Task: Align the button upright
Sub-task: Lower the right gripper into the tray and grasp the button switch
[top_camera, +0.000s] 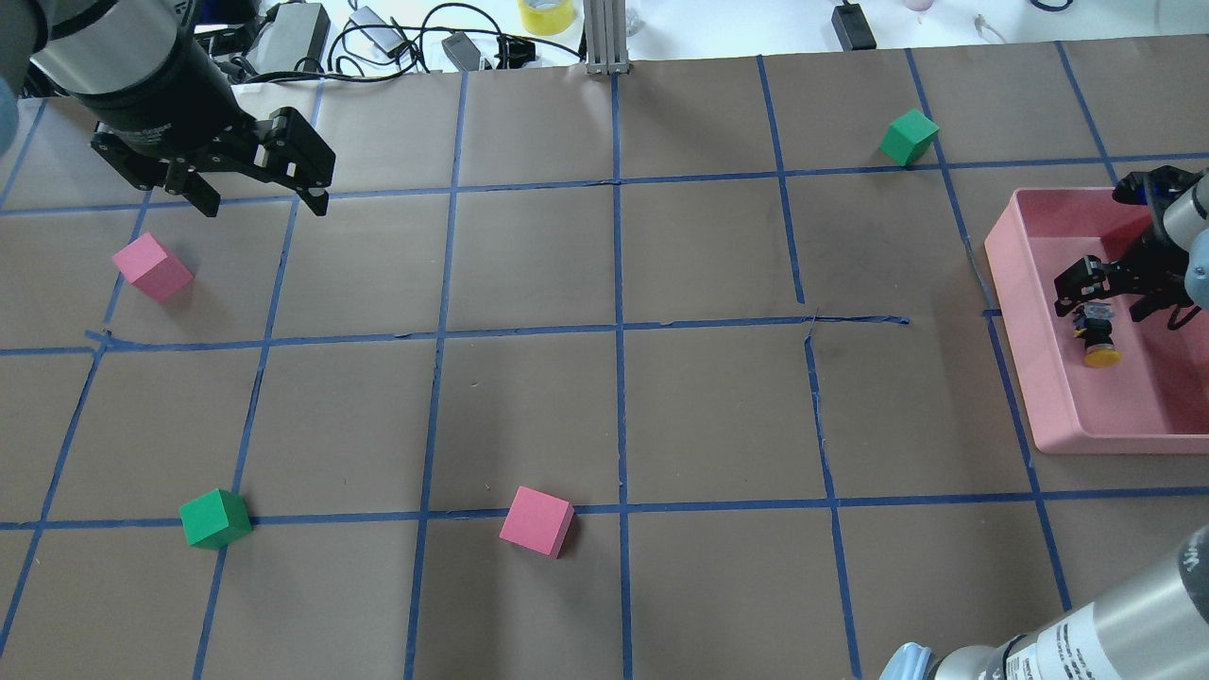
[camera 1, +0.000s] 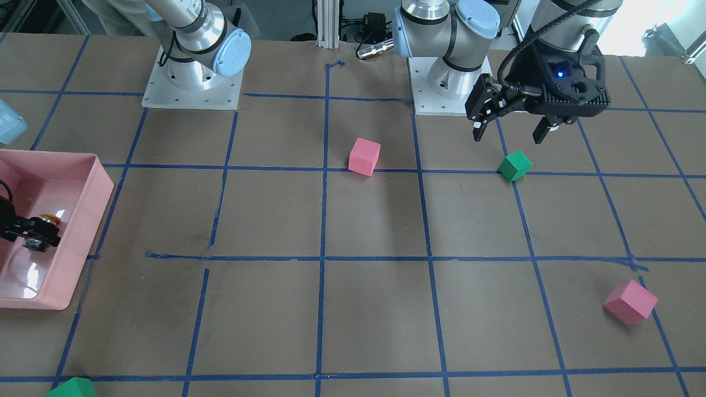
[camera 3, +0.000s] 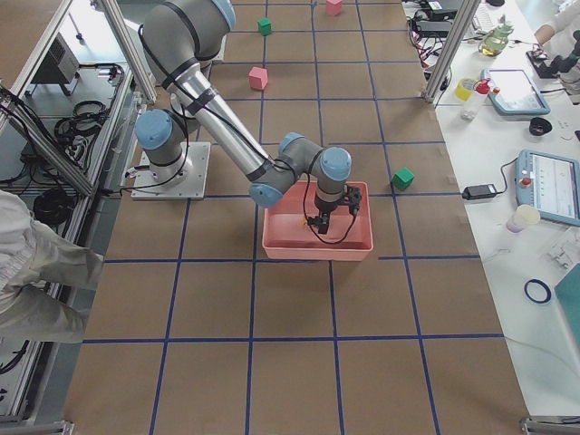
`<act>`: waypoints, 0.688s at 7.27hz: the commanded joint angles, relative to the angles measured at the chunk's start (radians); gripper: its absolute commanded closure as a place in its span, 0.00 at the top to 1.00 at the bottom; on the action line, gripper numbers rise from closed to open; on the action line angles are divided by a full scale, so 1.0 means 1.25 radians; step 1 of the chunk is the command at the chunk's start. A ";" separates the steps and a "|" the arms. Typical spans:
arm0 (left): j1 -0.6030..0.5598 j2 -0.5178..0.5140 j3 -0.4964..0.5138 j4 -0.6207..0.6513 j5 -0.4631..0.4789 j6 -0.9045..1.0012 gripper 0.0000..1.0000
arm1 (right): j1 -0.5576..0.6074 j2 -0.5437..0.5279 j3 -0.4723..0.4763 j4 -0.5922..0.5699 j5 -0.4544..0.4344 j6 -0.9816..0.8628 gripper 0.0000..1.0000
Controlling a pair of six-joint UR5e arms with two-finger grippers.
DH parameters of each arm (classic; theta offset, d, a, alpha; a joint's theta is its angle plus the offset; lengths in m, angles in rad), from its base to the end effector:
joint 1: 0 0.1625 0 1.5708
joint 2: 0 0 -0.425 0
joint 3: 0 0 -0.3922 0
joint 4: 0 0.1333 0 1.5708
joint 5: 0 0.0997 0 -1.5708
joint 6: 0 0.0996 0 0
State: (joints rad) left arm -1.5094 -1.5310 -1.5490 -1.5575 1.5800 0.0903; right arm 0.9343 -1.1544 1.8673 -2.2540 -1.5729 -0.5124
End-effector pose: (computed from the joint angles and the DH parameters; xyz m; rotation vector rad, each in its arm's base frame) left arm -0.1026 -0.4886 0.5194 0.0446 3.1243 -0.1156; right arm -0.2290 -0.5337 0.1922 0.1939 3.1209 0.0408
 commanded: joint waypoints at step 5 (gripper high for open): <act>0.000 0.000 0.000 0.013 0.000 0.001 1.00 | -0.004 0.001 0.014 -0.028 0.003 -0.001 0.85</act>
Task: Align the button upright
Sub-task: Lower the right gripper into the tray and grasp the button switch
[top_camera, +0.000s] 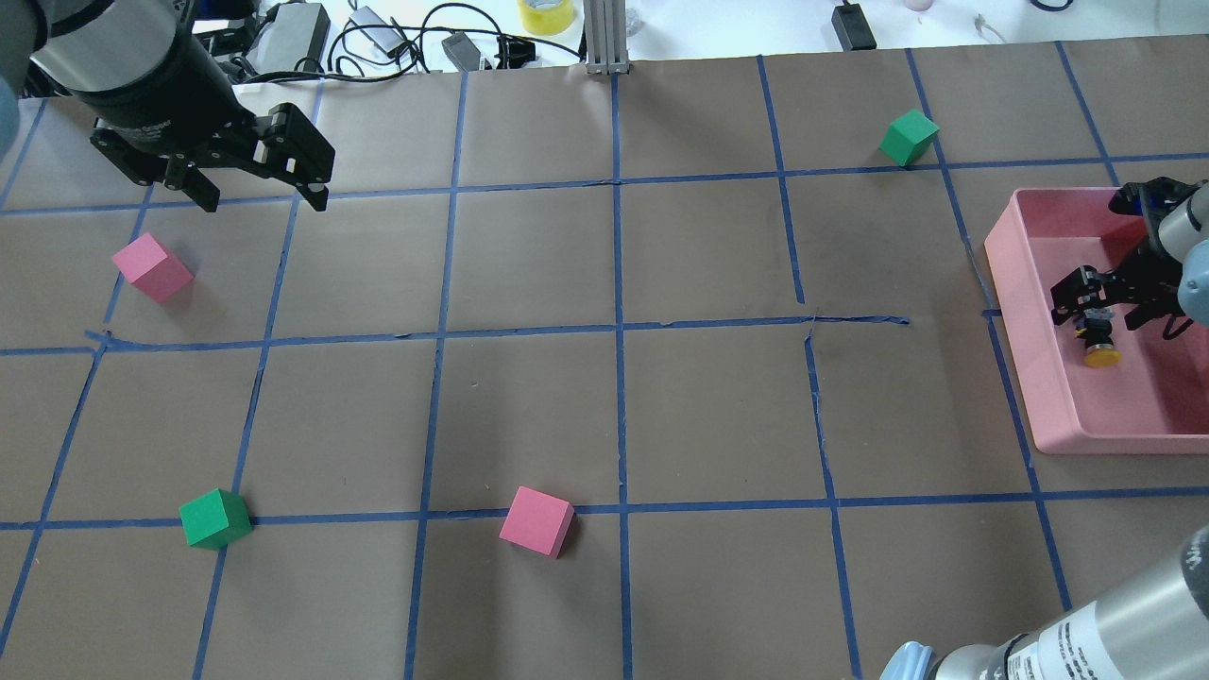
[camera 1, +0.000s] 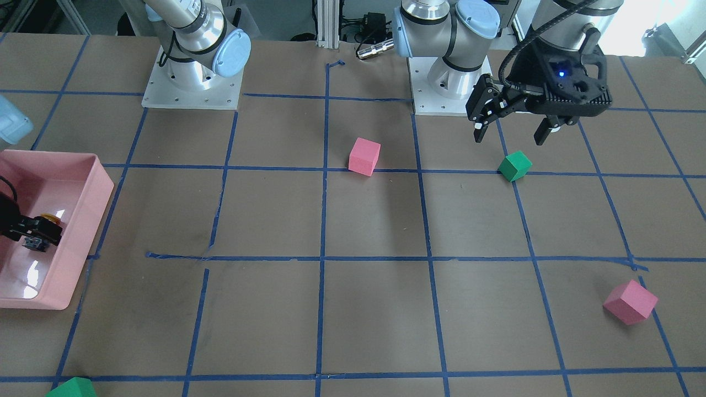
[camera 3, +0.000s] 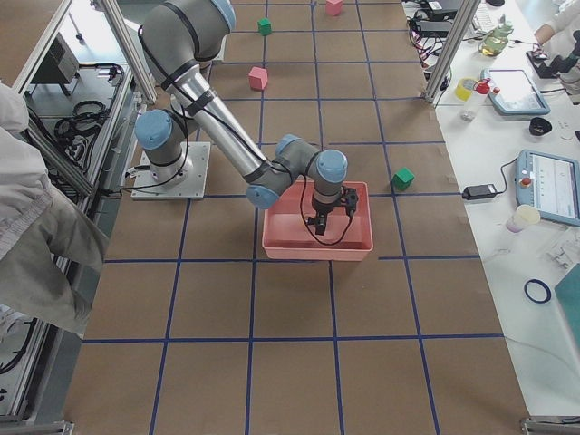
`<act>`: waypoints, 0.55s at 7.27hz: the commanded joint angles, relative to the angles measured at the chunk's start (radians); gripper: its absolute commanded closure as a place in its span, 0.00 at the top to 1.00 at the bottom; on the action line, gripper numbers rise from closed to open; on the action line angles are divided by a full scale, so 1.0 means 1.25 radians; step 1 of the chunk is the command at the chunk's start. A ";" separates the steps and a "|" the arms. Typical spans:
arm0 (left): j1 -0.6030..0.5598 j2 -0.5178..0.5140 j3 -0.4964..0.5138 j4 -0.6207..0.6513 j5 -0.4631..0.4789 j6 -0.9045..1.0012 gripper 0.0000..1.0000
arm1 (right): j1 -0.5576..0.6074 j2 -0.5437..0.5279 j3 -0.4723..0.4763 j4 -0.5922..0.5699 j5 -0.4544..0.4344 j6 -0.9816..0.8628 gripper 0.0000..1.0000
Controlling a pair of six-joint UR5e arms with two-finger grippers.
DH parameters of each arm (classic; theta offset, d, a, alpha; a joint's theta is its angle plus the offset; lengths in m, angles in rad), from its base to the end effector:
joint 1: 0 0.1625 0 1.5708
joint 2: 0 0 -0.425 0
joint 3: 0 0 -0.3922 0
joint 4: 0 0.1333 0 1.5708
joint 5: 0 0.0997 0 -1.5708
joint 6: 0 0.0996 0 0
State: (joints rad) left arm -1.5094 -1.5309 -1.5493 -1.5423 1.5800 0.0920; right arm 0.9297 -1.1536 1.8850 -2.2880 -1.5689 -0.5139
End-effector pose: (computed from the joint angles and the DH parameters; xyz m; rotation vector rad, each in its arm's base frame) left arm -0.1025 -0.4900 0.5210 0.0471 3.1221 -0.1389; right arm -0.2294 -0.5305 0.1881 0.1991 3.1259 0.0170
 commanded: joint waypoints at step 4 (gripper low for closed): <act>0.000 -0.001 0.000 0.002 0.000 0.000 1.00 | 0.000 0.000 -0.001 0.006 -0.004 -0.018 0.23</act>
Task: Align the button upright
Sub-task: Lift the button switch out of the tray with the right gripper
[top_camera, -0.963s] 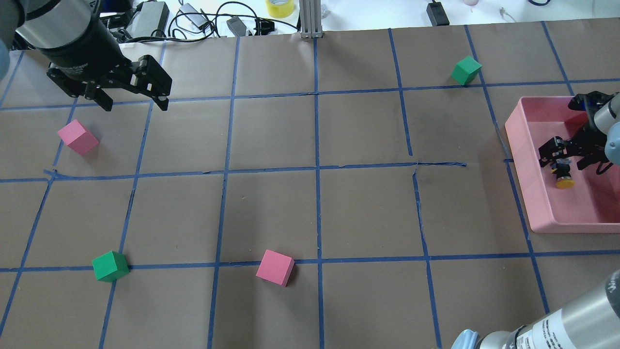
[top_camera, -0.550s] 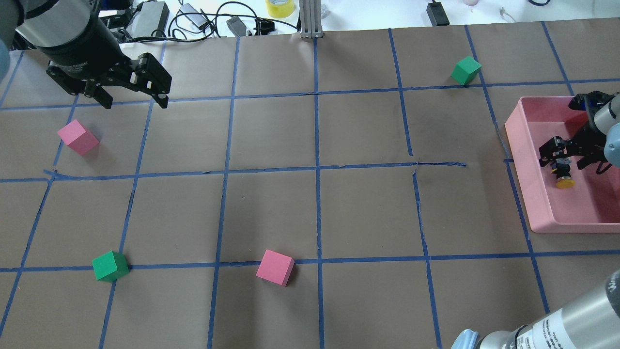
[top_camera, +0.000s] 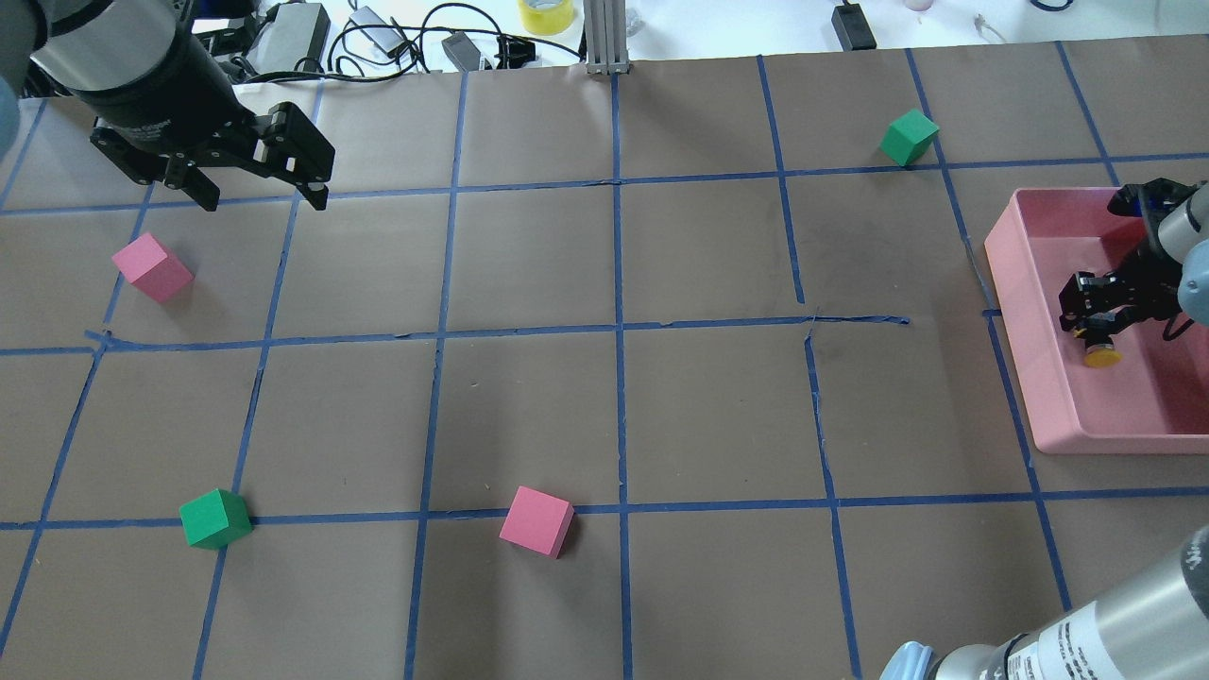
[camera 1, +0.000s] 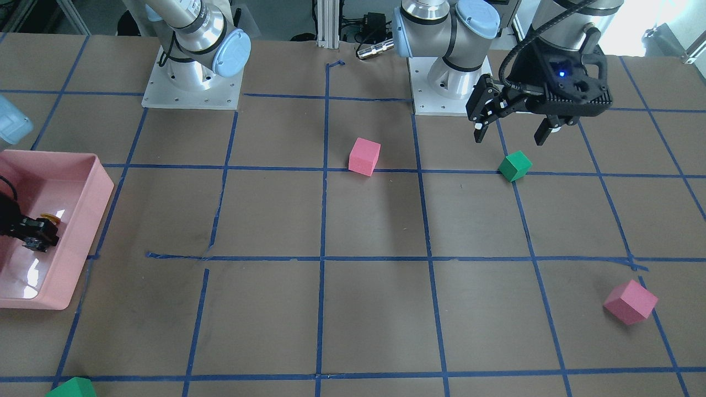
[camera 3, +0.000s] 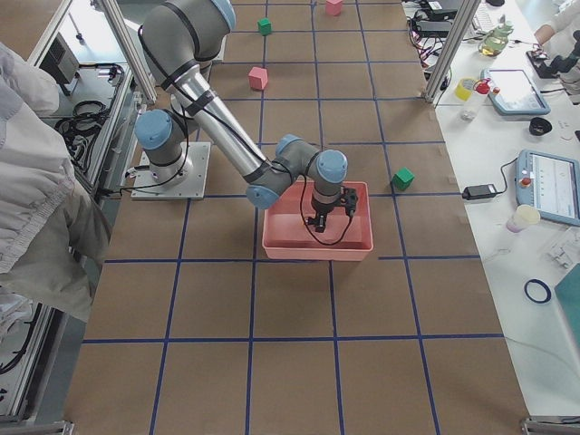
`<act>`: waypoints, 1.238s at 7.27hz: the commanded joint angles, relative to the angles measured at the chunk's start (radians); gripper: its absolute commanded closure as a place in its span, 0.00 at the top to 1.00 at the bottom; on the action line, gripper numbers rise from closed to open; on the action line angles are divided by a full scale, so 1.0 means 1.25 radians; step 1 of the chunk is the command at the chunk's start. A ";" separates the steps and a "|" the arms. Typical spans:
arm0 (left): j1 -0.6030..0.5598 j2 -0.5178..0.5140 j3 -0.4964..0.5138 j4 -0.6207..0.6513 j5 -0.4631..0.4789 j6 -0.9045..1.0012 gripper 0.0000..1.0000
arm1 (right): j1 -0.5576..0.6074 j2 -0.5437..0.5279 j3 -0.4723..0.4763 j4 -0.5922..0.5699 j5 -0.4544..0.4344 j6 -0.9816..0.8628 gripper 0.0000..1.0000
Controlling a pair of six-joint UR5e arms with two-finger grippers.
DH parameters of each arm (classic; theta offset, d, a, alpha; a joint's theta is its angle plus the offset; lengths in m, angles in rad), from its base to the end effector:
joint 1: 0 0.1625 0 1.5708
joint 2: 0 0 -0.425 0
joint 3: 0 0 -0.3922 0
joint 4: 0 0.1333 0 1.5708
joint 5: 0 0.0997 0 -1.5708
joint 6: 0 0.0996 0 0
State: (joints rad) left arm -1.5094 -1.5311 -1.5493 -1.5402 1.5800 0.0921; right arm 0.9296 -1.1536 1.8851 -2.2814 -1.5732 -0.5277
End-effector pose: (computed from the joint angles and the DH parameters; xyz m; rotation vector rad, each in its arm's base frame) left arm -0.1025 -0.4902 0.5211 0.0473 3.1218 -0.1419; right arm -0.2293 -0.5297 0.1874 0.1776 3.1269 0.0294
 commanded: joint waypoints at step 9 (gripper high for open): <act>0.000 -0.002 0.000 0.009 0.001 0.000 1.00 | 0.007 -0.124 -0.103 0.191 0.003 -0.006 0.00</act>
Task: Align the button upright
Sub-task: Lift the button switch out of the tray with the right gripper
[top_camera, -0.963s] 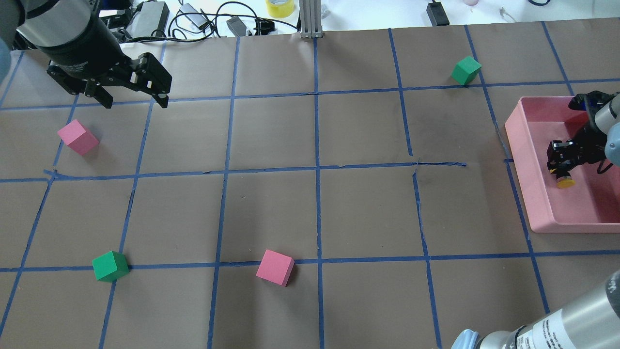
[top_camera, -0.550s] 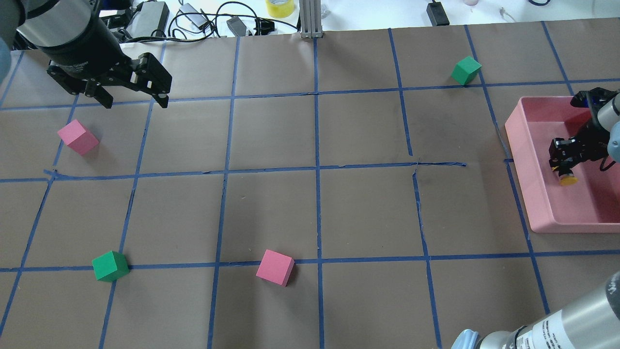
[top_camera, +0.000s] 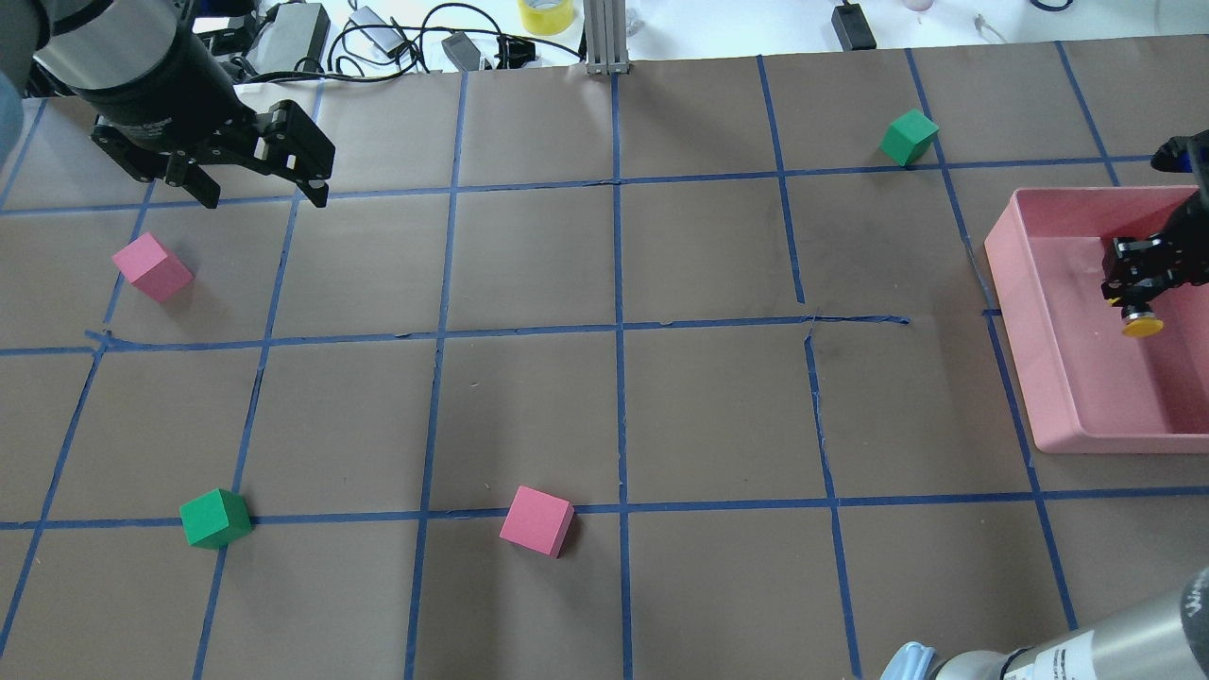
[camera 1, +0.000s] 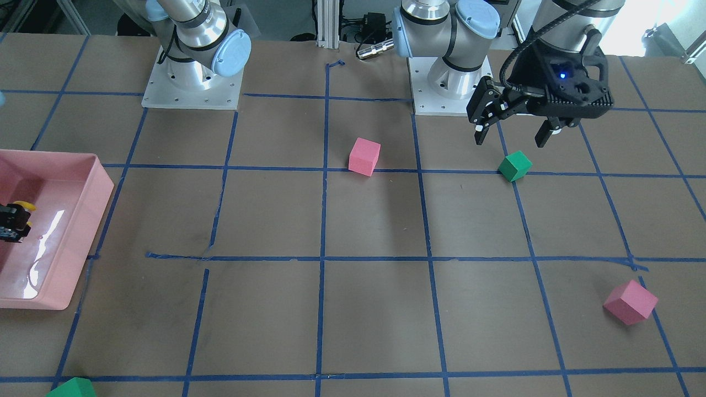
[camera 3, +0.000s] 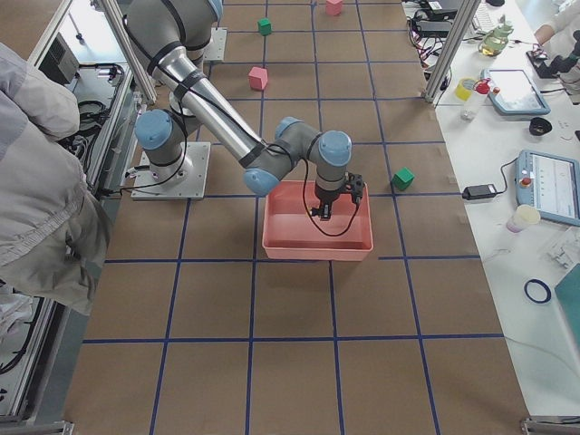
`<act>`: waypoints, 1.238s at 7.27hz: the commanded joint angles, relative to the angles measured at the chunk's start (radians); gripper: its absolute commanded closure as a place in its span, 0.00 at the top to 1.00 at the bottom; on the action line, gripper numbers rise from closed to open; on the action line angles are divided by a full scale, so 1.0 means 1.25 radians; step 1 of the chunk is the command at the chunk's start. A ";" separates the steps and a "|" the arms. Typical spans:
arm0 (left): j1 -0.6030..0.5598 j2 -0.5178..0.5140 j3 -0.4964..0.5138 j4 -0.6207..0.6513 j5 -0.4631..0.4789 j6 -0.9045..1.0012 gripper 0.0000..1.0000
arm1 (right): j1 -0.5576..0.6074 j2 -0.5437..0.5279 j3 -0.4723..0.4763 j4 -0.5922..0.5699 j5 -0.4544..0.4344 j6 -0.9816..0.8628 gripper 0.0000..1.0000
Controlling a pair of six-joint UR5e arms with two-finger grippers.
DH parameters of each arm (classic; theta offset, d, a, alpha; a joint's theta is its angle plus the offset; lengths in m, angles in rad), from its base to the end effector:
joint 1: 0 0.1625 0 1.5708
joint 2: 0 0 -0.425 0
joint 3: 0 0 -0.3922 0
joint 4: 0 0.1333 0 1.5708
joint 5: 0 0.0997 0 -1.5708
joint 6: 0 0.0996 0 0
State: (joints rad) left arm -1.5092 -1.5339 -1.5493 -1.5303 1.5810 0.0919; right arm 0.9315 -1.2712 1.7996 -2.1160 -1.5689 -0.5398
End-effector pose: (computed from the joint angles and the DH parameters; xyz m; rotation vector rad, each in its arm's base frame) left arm -0.1022 -0.4921 0.5208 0.0465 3.1198 -0.1527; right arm -0.2303 -0.5335 0.2729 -0.1558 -3.1299 0.0235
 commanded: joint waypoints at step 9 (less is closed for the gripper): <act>0.000 0.002 0.002 0.001 0.003 -0.002 1.00 | 0.611 -0.088 -0.174 0.198 0.001 0.503 0.00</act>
State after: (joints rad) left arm -1.5095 -1.5310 -1.5473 -1.5294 1.5834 0.0902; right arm 1.5227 -1.4025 1.5838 -1.8288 -1.5650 -0.0633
